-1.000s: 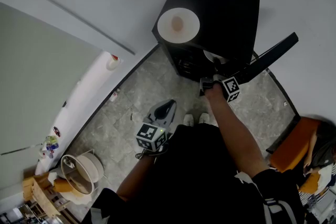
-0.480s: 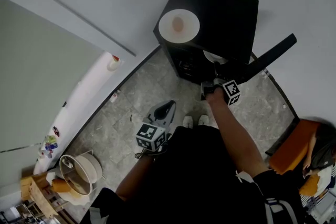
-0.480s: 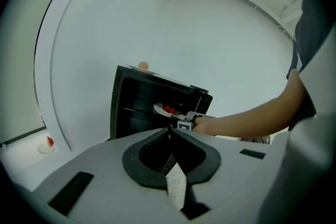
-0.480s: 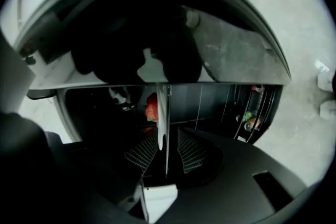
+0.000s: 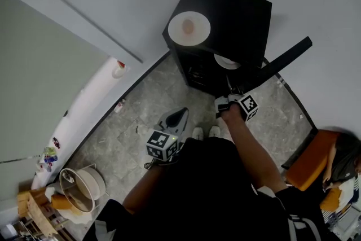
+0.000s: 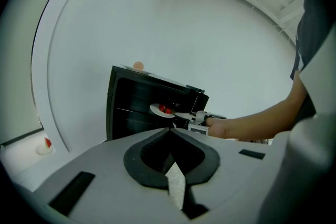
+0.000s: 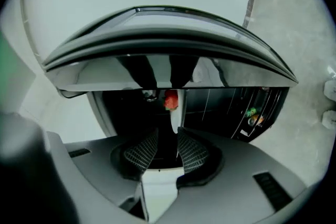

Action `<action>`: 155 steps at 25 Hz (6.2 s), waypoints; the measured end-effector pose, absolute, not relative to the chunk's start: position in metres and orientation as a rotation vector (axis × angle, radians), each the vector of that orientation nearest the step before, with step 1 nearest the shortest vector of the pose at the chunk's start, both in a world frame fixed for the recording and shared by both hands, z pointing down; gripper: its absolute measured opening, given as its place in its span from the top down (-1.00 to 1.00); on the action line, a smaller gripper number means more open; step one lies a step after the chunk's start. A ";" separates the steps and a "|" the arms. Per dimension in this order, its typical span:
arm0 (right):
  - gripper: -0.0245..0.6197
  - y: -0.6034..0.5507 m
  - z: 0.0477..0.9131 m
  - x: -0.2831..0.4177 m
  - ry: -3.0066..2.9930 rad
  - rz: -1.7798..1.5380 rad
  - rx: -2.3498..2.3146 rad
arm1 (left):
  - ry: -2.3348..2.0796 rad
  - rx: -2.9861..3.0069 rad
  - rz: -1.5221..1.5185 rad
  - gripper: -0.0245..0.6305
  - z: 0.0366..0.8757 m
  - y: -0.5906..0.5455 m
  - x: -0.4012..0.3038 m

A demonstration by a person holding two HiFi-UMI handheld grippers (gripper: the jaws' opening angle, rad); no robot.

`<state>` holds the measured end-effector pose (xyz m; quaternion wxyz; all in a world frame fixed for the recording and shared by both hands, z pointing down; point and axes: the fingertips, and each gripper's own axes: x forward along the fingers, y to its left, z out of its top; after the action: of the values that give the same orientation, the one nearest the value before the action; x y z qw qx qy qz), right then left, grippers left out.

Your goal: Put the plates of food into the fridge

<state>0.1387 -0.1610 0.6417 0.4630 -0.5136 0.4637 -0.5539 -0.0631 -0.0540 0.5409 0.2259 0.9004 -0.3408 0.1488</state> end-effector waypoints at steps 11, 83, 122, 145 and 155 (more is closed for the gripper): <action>0.58 -0.136 0.604 0.109 1.302 -1.406 -1.157 | -1.025 2.458 0.339 0.86 0.538 -0.048 -0.069; 0.78 -0.223 0.479 -0.008 1.507 -1.562 -0.743 | -1.174 2.372 0.263 0.86 0.541 -0.057 -0.106; 0.78 -0.161 0.601 0.005 1.693 -1.599 -0.814 | -1.164 2.352 0.339 0.85 0.551 -0.033 -0.115; 0.79 -0.227 0.657 0.015 1.583 -1.635 -0.916 | -1.192 2.321 0.372 0.86 0.557 -0.049 -0.123; 0.81 -0.245 0.670 0.020 1.448 -1.645 -1.009 | -1.189 2.330 0.375 0.86 0.557 -0.055 -0.125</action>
<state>0.0196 -0.2451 0.6702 0.3566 -0.3909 0.5606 -0.6369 -0.1249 -0.0552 0.5573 0.2472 0.8544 -0.4359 0.1376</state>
